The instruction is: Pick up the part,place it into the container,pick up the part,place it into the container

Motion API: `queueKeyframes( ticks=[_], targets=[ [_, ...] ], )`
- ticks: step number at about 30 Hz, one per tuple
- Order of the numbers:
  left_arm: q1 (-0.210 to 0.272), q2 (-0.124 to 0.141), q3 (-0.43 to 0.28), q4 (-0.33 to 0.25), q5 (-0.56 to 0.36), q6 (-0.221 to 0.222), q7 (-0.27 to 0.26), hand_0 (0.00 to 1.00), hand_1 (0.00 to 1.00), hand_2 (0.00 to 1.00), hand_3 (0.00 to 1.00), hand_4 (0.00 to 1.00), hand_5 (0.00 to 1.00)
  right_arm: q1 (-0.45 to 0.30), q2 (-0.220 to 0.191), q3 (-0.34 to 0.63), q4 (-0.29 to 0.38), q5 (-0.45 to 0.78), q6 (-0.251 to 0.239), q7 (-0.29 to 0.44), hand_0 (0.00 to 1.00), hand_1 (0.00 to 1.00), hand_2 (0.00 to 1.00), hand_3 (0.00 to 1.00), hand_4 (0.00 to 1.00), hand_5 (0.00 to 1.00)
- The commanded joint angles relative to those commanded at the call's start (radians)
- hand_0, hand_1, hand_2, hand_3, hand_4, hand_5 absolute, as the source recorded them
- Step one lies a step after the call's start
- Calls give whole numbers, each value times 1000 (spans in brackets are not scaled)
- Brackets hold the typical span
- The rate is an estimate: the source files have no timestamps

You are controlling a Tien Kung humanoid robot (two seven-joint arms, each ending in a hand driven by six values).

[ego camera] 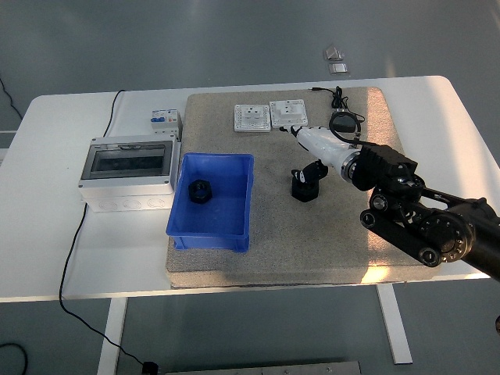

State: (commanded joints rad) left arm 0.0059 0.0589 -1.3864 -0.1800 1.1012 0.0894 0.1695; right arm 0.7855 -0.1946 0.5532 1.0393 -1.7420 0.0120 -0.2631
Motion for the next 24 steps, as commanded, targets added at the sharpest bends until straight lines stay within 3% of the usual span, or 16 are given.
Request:
queueKeyframes(
  ticks=[4,5,10,11,16,17,22,23,24],
  targets=[
    [0,0,0,0,2,0,0,728,724,749,809,832,794,-11,1,-9,-14,30,4,-7,998,911,950,984,805,196],
    [0,0,0,0,2,0,0,728,724,749,809,832,795,-13,1,-11,-16,37,3,-7,998,890,953,986,851,270],
    [1,0,0,0,1,0,0,728,724,749,809,832,795,-20,0,-17,-23,58,3,-11,998,890,953,986,851,270],
    [0,0,0,0,2,-1,0,728,724,749,809,832,796,-20,0,-19,-24,54,6,-15,998,829,937,965,862,336],
    [0,0,0,0,3,-1,0,728,724,749,809,832,796,-22,1,-35,-29,11,20,-36,998,829,937,965,862,336],
    [-1,0,0,0,3,-1,0,728,725,749,809,830,794,-23,2,-40,-29,4,21,-40,947,726,870,918,862,354],
    [-1,1,-1,0,6,-1,0,728,725,749,809,830,794,-27,5,-57,-23,-37,14,-45,947,726,870,918,862,354],
    [-1,1,-1,0,6,-1,0,729,724,749,809,831,795,-28,6,-59,-22,-43,10,-44,815,503,673,744,647,130],
    [-1,1,-2,0,7,-1,0,729,724,749,809,831,795,-28,6,-62,-21,-51,3,-42,815,503,673,744,647,130]
  ],
)
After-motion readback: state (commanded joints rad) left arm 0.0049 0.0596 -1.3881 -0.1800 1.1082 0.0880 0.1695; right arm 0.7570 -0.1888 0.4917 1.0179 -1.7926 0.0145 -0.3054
